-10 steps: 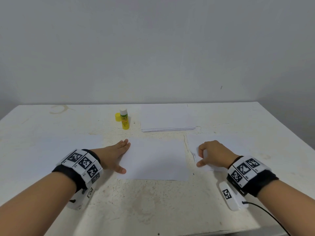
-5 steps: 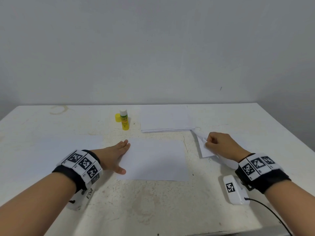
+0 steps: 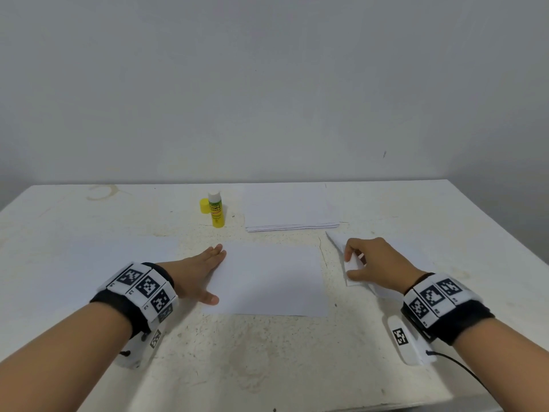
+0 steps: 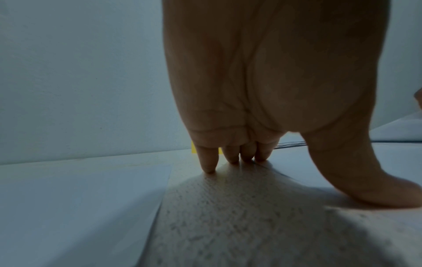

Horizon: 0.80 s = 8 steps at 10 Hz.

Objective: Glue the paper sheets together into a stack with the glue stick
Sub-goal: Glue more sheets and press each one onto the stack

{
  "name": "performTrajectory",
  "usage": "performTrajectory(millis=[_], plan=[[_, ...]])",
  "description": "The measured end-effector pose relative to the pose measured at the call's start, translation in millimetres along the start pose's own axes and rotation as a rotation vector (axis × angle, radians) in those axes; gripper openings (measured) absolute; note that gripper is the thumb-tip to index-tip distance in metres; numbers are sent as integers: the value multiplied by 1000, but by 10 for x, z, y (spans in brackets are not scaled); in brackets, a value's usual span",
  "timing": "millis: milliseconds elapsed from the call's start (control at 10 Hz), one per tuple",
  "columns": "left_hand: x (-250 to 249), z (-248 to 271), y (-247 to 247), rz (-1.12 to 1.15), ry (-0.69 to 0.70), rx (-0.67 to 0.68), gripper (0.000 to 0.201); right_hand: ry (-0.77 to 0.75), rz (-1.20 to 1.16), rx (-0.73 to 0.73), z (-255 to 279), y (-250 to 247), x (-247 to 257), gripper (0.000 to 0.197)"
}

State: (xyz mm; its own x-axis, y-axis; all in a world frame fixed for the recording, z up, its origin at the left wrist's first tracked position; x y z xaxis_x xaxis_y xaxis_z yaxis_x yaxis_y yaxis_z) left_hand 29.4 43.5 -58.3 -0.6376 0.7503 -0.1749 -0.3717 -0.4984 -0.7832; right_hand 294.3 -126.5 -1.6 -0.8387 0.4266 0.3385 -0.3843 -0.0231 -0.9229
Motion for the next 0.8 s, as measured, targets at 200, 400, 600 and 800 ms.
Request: performTrajectory(millis=[200, 400, 600, 800], plan=[[4, 0, -1, 5, 2, -3, 106, -4, 42, 78, 13, 10, 37, 23], [5, 8, 2, 6, -1, -8, 105, -2, 166, 92, -33, 60, 35, 20], [-3, 13, -9, 13, -2, -18, 105, 32, 181, 41, -61, 93, 22, 12], [-13, 23, -15, 18, 0, -22, 104, 6, 177, 67, -76, 160, 57, 18]])
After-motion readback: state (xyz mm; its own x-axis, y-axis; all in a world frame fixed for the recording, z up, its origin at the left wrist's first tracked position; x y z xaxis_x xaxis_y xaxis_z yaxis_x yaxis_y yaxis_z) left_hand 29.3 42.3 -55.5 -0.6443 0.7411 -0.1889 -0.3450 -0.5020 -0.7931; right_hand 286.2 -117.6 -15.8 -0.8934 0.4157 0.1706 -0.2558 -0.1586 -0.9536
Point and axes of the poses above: each hand's wrist, its own z-axis away from the middle knuckle, its own y-axis out of the palm, x = y × z, the point moved 8 cm from there along -z, towards the middle knuckle, and after that the axes turned 2 degrees about z, right-handed, at the moved point
